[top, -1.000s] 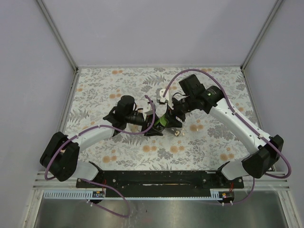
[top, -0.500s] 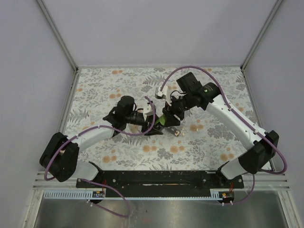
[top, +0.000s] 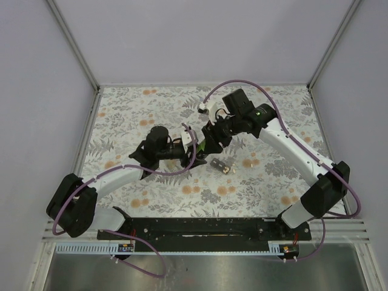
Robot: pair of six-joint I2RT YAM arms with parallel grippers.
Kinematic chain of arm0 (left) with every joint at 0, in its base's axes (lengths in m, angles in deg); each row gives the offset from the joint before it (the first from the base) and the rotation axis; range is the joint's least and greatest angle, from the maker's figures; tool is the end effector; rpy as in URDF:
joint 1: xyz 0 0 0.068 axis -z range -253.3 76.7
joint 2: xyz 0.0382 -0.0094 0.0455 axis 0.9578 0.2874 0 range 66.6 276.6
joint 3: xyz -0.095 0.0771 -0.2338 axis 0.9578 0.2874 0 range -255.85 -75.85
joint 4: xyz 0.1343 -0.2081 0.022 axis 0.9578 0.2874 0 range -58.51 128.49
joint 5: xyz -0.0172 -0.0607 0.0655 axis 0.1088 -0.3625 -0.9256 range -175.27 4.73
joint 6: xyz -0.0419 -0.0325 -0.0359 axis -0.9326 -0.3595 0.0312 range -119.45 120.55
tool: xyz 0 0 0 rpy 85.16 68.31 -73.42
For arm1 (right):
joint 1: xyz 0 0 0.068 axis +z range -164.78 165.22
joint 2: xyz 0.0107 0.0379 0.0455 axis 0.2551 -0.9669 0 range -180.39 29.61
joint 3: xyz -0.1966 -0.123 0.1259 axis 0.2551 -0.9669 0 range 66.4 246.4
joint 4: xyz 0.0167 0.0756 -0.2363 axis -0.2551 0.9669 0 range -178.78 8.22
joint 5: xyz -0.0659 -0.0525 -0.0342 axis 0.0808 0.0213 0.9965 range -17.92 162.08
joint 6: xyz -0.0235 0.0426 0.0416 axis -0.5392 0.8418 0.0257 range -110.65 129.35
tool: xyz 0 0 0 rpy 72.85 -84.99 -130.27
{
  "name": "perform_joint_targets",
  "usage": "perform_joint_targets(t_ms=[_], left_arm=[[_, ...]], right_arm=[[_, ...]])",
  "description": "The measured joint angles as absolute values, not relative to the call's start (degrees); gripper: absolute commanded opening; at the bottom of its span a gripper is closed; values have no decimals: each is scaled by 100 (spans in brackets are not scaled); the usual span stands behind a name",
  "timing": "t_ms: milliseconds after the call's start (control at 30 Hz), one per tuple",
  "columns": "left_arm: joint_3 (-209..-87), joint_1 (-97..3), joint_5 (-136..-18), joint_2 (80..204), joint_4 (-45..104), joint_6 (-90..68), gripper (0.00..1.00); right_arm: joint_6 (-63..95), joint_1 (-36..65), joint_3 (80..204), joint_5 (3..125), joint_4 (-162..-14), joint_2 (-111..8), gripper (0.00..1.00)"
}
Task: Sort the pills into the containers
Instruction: Screw the lid of the pill bottle onto the pill bottle.
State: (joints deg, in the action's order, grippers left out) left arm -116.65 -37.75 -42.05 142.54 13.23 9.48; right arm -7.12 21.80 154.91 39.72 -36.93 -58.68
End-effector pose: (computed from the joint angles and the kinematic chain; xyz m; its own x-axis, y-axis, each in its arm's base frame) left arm 0.2139 -0.1947 0.2446 -0.0849 0.1997 -0.9762 0.9819 0.1831 -0.0479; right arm 0.2375 0.2093 0.3382 -0.3854 -0.5843 -0.7142 -0.9171 0.3282 0.2264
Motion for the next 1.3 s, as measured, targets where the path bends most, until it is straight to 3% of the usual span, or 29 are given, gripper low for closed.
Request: perform_joint_targets(t_ms=[500, 700, 967, 1300], left_arm=[[-11584, -3615, -6179, 14195, 1124, 1018, 0], [-11577, -3635, -6450, 14149, 853, 1090, 0], [-11580, -3827, -5696, 14121, 824, 1099, 0], [-11687, -3971, -3536, 14213, 943, 686, 0]], right_arm=[[479, 2169, 15810, 4267, -3820, -6535, 83], [669, 2154, 15823, 4258, -3780, -6567, 92], [-54, 2121, 15823, 4249, -3481, -6222, 96], [-2109, 2106, 15668, 3622, -3315, -4950, 99]])
